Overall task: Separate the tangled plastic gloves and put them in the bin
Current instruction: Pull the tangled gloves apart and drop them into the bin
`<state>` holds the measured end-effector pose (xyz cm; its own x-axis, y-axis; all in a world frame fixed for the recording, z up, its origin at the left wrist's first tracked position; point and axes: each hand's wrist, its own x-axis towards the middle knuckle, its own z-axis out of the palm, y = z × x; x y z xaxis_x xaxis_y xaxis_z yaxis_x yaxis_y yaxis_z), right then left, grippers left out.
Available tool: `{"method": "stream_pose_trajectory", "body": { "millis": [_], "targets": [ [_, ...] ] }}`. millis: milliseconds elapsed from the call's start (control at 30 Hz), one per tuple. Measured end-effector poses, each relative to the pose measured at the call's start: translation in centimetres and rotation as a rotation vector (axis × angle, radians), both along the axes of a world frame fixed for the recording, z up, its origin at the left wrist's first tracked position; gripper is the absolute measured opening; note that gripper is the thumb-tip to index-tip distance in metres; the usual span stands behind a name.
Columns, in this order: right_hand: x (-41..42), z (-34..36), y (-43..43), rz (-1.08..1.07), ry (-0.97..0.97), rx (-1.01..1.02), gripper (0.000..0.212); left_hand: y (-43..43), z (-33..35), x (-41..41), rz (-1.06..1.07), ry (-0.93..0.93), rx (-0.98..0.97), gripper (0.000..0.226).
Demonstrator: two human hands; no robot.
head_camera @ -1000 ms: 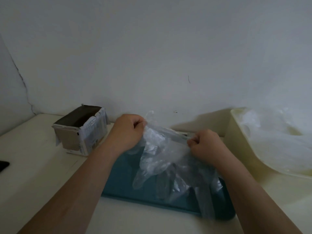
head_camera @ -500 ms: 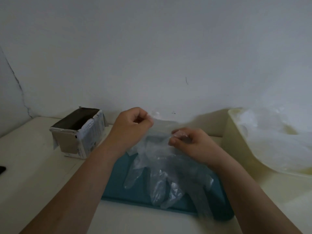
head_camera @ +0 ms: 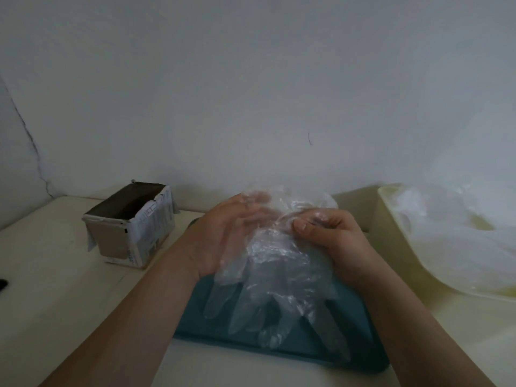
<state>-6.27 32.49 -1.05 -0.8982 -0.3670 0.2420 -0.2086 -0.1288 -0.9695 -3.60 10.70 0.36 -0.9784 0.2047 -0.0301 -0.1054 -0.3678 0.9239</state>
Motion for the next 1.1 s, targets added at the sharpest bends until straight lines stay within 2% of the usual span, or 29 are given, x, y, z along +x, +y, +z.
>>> {"method": "stream_pose_trajectory", "body": {
  "millis": [100, 133, 233, 300, 433, 567, 600, 667, 767, 833, 900, 1000, 1100],
  "targets": [
    [0.0, 0.1, 0.2, -0.046, 0.077, 0.047, 0.017, 0.6, 0.1, 0.3, -0.065, -0.165, -0.027, 0.052],
    [0.0, 0.2, 0.2, -0.039, 0.09, 0.068, 0.016, 0.8, 0.0, 0.1, -0.046, -0.165, -0.046, 0.047],
    [-0.3, -0.2, 0.2, -0.004, 0.083, 0.091, 0.029, 0.8, 0.1, -0.5, 0.085, -0.096, 0.006, 0.016],
    [-0.4, -0.4, 0.3, -0.008, 0.068, 0.081, 0.036, 0.1, 0.1, -0.9, 0.157, -0.035, 0.042, 0.008],
    [-0.1, -0.2, 0.5, -0.017, 0.083, 0.091, 0.03, -0.8, -0.4, -1.7, 0.27, 0.019, 0.154, 0.014],
    [0.1, 0.0, 0.3, -0.02, 0.14, 0.168, 0.027, -0.5, -1.1, -1.5, 0.109, -0.094, -0.014, 0.045],
    [0.1, 0.1, 0.4, -0.006, 0.15, 0.202, 0.025, -0.4, -1.2, -1.3, 0.057, -0.114, -0.049, 0.043],
    [0.1, 0.1, 0.6, 0.029, 0.148, 0.254, 0.021, -0.3, -1.3, -1.1, 0.036, -0.151, -0.046, 0.026],
    [0.1, 0.0, 0.6, 0.037, 0.11, 0.283, 0.021, -1.0, -0.9, -1.6, 0.153, -0.137, 0.14, 0.012],
    [0.2, 0.1, 0.3, 0.004, 0.089, 0.277, 0.02, -1.5, -0.3, -1.6, 0.234, -0.08, 0.244, 0.014],
    [0.3, 0.3, 0.0, -0.028, 0.088, 0.265, 0.02, -1.5, -0.3, -1.1, 0.202, -0.087, 0.3, 0.028],
    [0.9, 1.0, -0.3, -0.015, 0.105, 0.219, 0.023, -0.9, -1.3, -0.2, 0.071, -0.139, 0.156, 0.042],
    [1.5, 1.4, -0.7, -0.064, 0.079, 0.258, 0.028, -0.5, -1.6, -0.1, 0.1, -0.194, 0.134, 0.023]
  ]
}}
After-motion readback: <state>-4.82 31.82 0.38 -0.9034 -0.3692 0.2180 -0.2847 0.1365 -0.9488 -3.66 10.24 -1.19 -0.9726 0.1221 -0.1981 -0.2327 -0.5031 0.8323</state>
